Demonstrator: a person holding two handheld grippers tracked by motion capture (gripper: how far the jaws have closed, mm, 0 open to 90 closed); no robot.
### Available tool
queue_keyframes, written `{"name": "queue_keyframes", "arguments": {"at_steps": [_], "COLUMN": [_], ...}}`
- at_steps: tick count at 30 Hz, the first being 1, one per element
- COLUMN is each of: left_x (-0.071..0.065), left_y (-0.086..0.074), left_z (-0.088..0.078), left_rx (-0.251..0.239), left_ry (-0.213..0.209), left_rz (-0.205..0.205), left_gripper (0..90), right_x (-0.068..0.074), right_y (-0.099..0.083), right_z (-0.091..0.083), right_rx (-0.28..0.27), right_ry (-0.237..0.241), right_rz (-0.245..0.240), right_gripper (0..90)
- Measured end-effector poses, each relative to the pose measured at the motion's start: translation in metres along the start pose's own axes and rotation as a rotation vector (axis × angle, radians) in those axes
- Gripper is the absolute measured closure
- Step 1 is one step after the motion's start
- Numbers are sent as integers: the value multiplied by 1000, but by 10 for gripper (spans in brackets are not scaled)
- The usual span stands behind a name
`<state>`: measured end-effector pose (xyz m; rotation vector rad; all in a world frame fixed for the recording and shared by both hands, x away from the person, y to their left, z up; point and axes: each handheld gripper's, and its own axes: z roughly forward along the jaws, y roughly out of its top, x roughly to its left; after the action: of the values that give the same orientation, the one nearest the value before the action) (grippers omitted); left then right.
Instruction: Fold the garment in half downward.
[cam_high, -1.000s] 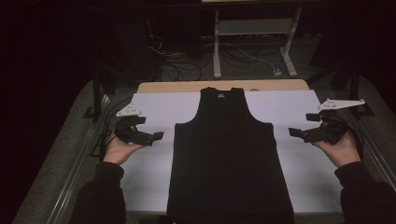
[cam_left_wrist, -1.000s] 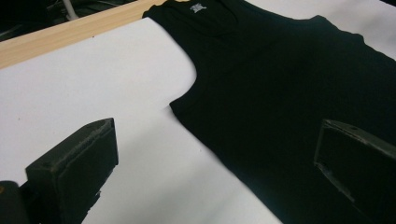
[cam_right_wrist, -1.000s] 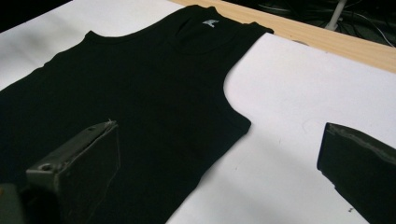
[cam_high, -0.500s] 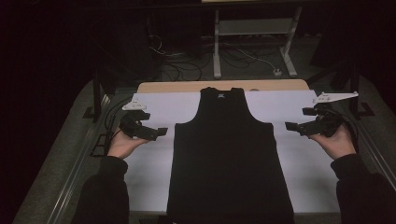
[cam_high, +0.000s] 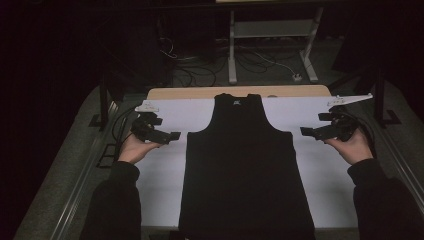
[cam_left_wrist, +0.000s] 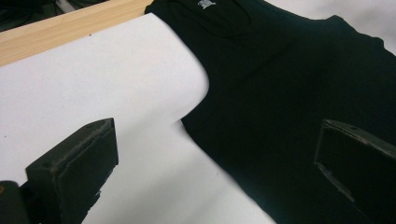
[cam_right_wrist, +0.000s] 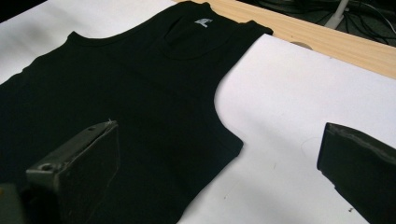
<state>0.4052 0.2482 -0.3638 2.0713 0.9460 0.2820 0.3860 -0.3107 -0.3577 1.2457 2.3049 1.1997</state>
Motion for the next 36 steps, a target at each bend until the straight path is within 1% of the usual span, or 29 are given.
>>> {"name": "queue_keyframes", "arguments": {"at_steps": [2, 4, 6, 9, 10, 12, 14, 18, 23, 27, 28, 29, 30, 32, 33, 36], "left_x": [1, 1, 3, 5, 6, 7, 7, 7, 9, 11, 14, 14, 15, 18, 19, 23], "left_y": [1, 1, 1, 1, 0, -2, -3, -3, -5, -6, -8, -8, -9, -11, -12, -14], "left_z": [3, 4, 9, 11, 13, 18, 20, 26, 33, 38, 41, 41, 43, 48, 49, 51], "left_rx": [1, 0, 10, 15, 11, 17, 26, 30, 28, 15, 10, 10, 11, 33, 37, 34], "left_ry": [-3, -3, -5, -6, -6, -6, -12, -19, -27, -28, -31, -31, -33, -30, -30, -27], "left_rz": [4, -4, -6, -4, -14, -21, -14, -17, -20, -28, -46, -46, -52, -58, -60, -70], "left_gripper": [0, 0, 0, 0, 0, 0, 0, 0, 0, 0, 0, 0, 0, 0, 0, 0], "right_x": [-1, -3, -4, -5, -7, -8, -9, -10, -15, -19, -22, -22, -23, -24, -24, -25], "right_y": [1, 1, 1, 1, 0, -1, -1, -2, -4, -6, -8, -9, -9, -10, -11, -11], "right_z": [3, 6, 9, 12, 16, 19, 21, 27, 33, 39, 43, 44, 46, 50, 51, 55], "right_rx": [0, 1, 4, 5, 9, 13, 17, 20, 32, 39, 42, 43, 43, 53, 55, 57], "right_ry": [3, 6, 11, 12, 15, 14, 14, 11, 12, 12, 12, 13, 14, 16, 14, 13], "right_rz": [3, 5, 8, 14, 16, 21, 24, 24, 40, 55, 66, 74, 78, 76, 77, 73], "right_gripper": [0, 0, 0, 0, 0, 0, 0, 0, 0, 0, 0, 0, 0, 0, 0, 0]}}
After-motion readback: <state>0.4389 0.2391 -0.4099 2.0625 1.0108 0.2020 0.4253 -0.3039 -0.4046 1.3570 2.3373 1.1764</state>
